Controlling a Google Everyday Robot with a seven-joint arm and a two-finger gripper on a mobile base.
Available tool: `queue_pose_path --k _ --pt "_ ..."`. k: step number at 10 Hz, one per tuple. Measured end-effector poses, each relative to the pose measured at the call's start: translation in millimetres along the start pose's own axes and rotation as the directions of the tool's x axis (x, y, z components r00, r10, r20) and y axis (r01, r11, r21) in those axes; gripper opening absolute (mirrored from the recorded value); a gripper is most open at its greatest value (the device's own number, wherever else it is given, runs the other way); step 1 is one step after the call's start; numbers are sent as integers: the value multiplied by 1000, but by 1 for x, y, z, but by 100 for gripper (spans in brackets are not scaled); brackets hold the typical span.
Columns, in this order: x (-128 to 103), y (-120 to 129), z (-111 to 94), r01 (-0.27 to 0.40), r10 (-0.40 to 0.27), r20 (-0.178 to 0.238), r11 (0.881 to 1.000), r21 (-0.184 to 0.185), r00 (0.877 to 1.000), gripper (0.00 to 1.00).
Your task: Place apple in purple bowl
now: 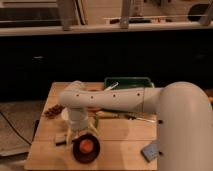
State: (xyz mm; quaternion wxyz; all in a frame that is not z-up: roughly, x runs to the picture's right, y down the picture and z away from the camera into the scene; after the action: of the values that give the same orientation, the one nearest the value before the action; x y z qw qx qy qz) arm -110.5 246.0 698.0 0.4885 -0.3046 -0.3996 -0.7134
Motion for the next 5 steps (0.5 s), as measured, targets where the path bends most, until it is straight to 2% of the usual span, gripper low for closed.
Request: queue_pose_path --k 5 --pt "5 -1 -8 8 -8 0 1000 -14 1000 80"
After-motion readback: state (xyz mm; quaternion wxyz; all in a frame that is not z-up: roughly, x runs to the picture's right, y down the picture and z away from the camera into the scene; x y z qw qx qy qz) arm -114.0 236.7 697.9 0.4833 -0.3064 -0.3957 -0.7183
